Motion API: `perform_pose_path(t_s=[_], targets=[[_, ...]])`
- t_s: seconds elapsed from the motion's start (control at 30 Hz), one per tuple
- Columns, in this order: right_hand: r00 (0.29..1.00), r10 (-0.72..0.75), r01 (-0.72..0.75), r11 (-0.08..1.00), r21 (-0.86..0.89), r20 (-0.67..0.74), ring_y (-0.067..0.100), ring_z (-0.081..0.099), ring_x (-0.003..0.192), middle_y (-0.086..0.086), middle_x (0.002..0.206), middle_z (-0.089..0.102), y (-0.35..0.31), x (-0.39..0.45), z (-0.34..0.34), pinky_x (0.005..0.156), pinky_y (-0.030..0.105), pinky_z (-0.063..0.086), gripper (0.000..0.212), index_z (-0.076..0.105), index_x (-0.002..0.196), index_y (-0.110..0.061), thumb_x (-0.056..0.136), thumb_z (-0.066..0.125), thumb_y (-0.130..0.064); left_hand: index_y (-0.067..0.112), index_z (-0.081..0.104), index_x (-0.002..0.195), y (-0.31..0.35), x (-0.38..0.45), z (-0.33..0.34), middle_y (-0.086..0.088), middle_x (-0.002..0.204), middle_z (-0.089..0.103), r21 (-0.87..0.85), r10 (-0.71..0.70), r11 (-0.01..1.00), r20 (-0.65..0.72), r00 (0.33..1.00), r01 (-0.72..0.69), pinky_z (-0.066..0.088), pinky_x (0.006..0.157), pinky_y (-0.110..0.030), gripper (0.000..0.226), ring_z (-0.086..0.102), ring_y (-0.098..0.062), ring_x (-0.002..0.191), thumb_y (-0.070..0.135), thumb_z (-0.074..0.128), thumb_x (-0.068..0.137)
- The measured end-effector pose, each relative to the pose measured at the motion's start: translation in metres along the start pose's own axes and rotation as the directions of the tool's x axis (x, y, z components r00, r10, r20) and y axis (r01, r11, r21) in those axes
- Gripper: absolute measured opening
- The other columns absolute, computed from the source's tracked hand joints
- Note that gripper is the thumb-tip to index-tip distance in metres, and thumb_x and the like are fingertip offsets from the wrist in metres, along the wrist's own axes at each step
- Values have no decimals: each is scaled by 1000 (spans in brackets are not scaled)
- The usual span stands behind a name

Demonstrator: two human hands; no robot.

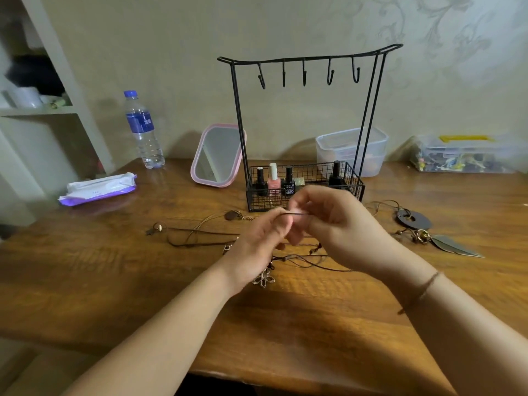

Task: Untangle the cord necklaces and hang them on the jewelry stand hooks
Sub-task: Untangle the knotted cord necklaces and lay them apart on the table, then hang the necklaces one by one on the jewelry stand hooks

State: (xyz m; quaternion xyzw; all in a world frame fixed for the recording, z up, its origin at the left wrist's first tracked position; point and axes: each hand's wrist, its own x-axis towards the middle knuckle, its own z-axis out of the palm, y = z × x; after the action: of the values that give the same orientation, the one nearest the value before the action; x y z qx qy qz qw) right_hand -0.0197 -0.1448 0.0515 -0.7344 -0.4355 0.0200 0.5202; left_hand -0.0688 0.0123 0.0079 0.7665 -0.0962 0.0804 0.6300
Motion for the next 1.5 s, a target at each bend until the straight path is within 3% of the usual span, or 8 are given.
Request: perform_pose_path(t_s=[0.17,0.33,0.53,0.63,0.8,0.97,1.23,1.5], targets=[[999,25,-9,927,376,-38,20,50,42,8,51,59,-15,-8,-34,43,20,40,10,67,76,-16,69,74,-15,29,59,94,-20,-9,14,14,97,61,621,-46,779,195,980,-87,47,91,-26,10,55,0,96,35,66,89],[991,-42,97,882,462,-129,14,30,33,13,43,33,-17,-31,-84,37,26,38,5,63,61,-14,61,68,-13,23,59,95,-32,-20,7,11,102,59,694,200,583,382,902,-423,45,93,-25,4,50,-5,103,21,62,93],[939,218,-186,973,140,-268,17,64,49,6,62,68,27,-68,-132,52,23,55,51,73,77,-13,50,87,-54,28,44,141,-31,-43,-19,11,84,64,586,248,742,210,946,-325,52,82,-21,47,63,-8,83,19,57,96],[910,389,-391,920,15,-144,18,67,62,9,70,72,48,-87,-125,60,23,55,28,76,82,-22,64,82,-42,45,34,137,-26,-60,-47,0,71,55,459,35,883,146,989,-99,46,80,-25,43,55,-14,71,33,49,98],[923,374,-310,863,-399,93,7,66,86,-13,94,69,57,-110,-95,76,22,52,19,75,77,-39,77,78,-21,57,55,94,-19,-73,-60,26,91,61,775,-69,622,196,978,-112,47,80,-21,28,56,6,93,29,55,94],[961,264,-211,885,-415,76,3,66,95,-23,102,68,57,-127,-82,82,20,52,37,77,77,-44,75,79,-6,39,60,107,-18,-74,-53,27,99,54,891,76,389,224,972,-236,40,92,-16,19,49,12,95,30,56,92],[969,241,-221,766,-604,-48,-4,53,104,-30,114,54,62,-131,-81,79,9,42,36,66,105,-47,77,77,-28,52,44,131,13,-78,-57,32,134,37,918,-301,389,201,932,-72,27,116,-32,47,29,7,130,39,52,87],[953,304,-251,752,-610,-18,4,58,85,-20,93,59,39,-111,-59,68,14,44,21,57,77,-45,86,67,-29,35,48,135,26,-41,29,18,139,48,771,-38,625,186,982,-122,37,107,-26,45,43,1,125,52,54,93]])
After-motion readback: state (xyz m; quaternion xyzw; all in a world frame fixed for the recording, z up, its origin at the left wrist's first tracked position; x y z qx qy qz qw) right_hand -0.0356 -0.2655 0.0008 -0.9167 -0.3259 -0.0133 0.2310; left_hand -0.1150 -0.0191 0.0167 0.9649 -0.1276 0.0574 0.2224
